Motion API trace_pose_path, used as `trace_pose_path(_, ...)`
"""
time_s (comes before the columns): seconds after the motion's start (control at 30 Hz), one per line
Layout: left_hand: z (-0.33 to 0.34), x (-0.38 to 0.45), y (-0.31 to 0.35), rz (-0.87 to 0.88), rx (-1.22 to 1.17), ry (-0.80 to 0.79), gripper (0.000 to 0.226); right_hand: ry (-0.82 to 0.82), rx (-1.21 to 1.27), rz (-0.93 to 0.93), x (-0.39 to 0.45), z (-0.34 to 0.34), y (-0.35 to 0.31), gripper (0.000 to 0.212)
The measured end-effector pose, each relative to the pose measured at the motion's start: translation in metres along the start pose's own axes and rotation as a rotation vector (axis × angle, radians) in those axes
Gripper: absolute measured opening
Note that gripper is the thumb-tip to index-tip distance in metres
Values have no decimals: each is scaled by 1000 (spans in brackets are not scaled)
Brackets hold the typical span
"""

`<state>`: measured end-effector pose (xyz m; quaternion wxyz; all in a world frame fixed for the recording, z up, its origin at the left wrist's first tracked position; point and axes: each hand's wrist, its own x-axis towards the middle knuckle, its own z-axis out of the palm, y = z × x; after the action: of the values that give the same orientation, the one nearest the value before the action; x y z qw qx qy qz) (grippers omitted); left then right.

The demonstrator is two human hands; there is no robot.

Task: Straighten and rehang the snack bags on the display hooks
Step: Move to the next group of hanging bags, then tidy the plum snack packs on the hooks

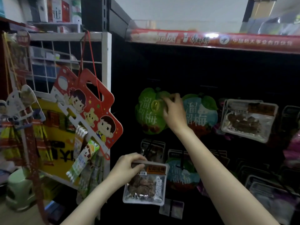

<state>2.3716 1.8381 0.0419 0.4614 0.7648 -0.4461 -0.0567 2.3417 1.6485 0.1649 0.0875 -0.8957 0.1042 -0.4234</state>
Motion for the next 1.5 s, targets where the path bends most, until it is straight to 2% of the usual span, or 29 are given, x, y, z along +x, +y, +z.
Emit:
trace_pose_path(0.13,4,2,2,-1,11,-5,16,45,203,-2,-36,4,11,31)
trace_pose_path(0.27,6,8,5,-7,16,-16,16,-87,366,39,-68,12,19,25)
trace_pose_path(0.37,9,12,7,-11,21,-32,16,-133,384,72,-81,13,22,25)
trace_pose_path(0.43,9,13,7,-10,27,-17,16,-259,395,60,-89,9,24,23)
trace_pose_path(0.53,10,12,1,-7,40,23,15,-637,366,-17,-105,10,25,22)
trace_pose_path(0.57,10,12,-2,-8,44,37,14,-695,340,-28,-112,13,25,20)
trace_pose_path(0.67,13,10,-11,-17,47,68,13,-651,347,44,-125,23,25,5)
trace_pose_path(0.7,14,10,-14,-26,55,59,12,-622,345,66,-129,27,25,12)
trace_pose_path(0.8,13,9,-24,-72,58,-57,16,-571,344,138,-143,39,28,24)
trace_pose_path(0.87,12,7,-30,-109,47,-160,21,-557,373,183,-153,48,30,18)
trace_pose_path(0.93,12,6,-36,-141,25,-185,22,-517,424,246,-159,58,33,12)
trace_pose_path(1.03,12,6,-42,-235,-141,-90,20,-438,529,354,-162,71,36,13)
trace_pose_path(1.17,19,-2,-50,-417,-445,51,18,-436,665,491,-163,85,36,17)
trace_pose_path(1.37,23,-8,-56,-463,-497,176,18,-410,838,729,-162,111,29,5)
trace_pose_path(1.5,22,-8,-56,-451,-598,191,22,-387,967,893,-157,121,34,10)
